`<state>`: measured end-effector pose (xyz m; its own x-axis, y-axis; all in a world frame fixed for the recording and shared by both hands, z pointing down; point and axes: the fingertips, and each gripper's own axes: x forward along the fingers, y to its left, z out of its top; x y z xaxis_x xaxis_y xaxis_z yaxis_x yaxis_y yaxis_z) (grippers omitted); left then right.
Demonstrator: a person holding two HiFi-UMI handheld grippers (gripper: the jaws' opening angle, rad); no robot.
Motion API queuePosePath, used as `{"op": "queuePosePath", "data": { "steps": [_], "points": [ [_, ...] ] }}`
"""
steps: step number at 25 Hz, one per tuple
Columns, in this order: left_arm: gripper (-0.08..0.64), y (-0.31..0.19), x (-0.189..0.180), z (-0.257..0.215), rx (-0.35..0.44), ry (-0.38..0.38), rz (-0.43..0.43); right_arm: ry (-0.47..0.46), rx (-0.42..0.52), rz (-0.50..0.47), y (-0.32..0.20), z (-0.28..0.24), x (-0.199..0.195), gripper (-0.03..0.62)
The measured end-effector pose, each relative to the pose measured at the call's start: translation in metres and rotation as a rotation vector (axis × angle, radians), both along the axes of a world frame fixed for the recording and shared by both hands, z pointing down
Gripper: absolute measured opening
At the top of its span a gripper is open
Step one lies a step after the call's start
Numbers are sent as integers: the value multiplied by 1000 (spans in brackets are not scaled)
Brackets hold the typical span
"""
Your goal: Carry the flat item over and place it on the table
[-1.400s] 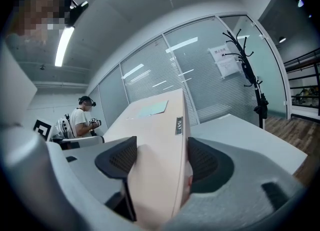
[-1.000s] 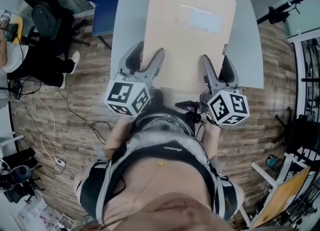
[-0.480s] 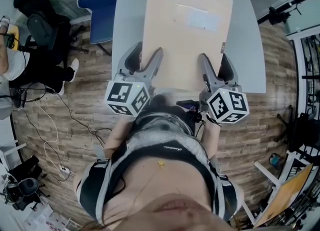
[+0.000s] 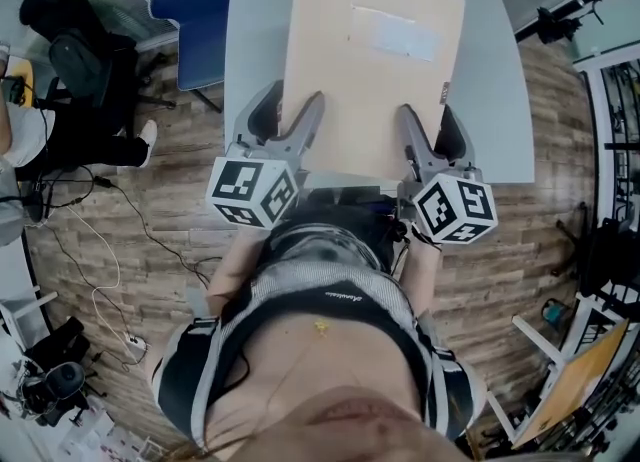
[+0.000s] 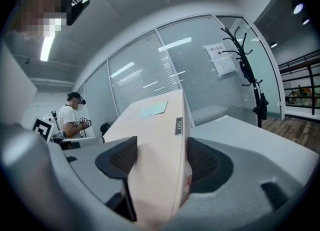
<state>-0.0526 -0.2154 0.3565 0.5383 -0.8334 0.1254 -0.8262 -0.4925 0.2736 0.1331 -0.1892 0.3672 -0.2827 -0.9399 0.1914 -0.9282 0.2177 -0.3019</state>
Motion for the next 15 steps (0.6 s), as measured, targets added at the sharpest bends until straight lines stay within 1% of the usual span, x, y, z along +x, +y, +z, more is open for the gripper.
{"op": "queuePosePath", "data": {
  "steps": [6, 15],
  "points": [
    [247, -10, -5, -1, 4, 5, -29, 13, 3, -24, -15, -2, -4, 308],
    [245, -28, -4, 15, -38, 2, -51, 21, -38, -45, -37, 12, -3, 307]
  ]
}}
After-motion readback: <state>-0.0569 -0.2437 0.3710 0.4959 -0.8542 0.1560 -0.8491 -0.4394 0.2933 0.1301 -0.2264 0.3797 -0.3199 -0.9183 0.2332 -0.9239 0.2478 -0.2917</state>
